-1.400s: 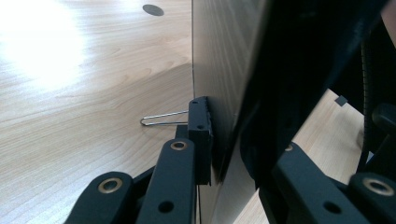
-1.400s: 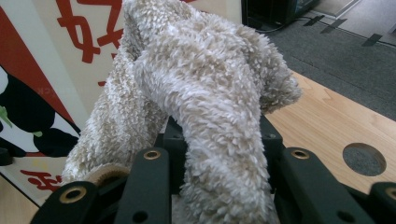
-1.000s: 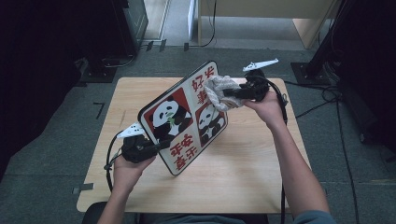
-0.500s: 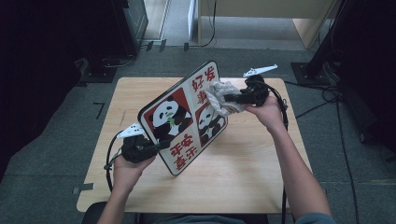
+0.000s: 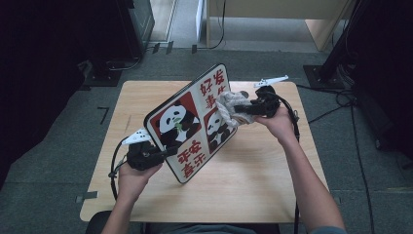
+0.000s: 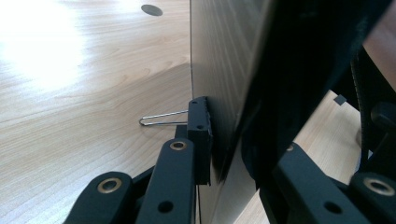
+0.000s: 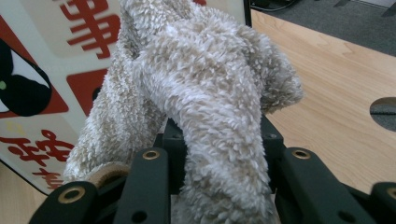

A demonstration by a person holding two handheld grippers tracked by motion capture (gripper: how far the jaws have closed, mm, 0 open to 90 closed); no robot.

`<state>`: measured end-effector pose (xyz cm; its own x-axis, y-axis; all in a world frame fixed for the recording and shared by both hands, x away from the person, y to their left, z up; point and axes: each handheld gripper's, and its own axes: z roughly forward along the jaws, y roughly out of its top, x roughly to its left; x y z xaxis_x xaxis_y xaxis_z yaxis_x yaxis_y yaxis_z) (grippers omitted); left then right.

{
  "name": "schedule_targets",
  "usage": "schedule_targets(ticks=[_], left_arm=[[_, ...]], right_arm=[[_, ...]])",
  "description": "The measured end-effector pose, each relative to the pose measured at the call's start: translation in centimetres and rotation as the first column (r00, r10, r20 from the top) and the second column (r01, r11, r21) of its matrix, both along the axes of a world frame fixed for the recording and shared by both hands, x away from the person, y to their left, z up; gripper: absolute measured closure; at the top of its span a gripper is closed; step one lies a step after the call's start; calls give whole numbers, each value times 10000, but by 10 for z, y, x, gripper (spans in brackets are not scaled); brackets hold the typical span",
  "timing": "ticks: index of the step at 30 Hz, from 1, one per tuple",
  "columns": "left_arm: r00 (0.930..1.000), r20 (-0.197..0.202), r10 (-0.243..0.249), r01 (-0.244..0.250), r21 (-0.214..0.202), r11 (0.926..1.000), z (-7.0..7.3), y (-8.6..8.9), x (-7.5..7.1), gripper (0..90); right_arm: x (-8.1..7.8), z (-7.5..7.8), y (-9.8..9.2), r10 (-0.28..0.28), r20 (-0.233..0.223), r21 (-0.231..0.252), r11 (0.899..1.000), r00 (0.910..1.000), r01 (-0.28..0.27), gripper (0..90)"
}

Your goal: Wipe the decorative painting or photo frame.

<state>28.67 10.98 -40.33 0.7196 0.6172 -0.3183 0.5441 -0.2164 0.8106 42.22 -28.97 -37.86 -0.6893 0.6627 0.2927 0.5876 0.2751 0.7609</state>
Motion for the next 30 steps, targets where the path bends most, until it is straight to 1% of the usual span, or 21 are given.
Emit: schedule_targets(ticks=[3,6,10,14,16,19,22,24,27,29,30], left_arm=[[10000,4,-7,7,-2,10000,0,0,0,793],[10000,16,-30,30,-20,10000,0,0,0,792],[10000,9,-15,15,-9,10000,0,0,0,792],[10000,6,-28,28,2,10000,0,0,0,792],[10000,5,-37,37,15,10000,0,0,0,792],[10000,47,-12,12,21,10000,0,0,-1,792],[10000,52,-9,9,18,10000,0,0,-1,792],[10000,50,-22,22,16,10000,0,0,-1,791],[10000,42,-30,30,15,10000,0,0,-1,791],[10000,45,-31,31,13,10000,0,0,-1,791],[10000,49,-30,30,11,10000,0,0,-1,791]], right_arm=[[0,-5,-1,-14,-208,1,10000,9998,14,663],[-2,-9,-1,-17,-147,0,10000,9999,17,663],[-3,-16,-3,-30,-281,9,10000,9996,31,663],[-3,-23,-5,-56,-443,-82,10000,9990,52,663],[-4,-27,-5,-65,-374,-55,10000,9993,63,663],[-5,-33,-6,-95,-488,-92,9999,9988,91,663],[-4,-41,-8,-122,-704,-143,9998,9974,113,663],[-6,-45,-9,-139,-662,-86,9999,9977,134,663],[-7,-53,-9,-132,-775,-33,9999,9969,130,663],[-7,-57,-10,-120,-908,-175,9998,9958,105,662],[-7,-58,-10,-105,-892,-190,9998,9960,89,663]])
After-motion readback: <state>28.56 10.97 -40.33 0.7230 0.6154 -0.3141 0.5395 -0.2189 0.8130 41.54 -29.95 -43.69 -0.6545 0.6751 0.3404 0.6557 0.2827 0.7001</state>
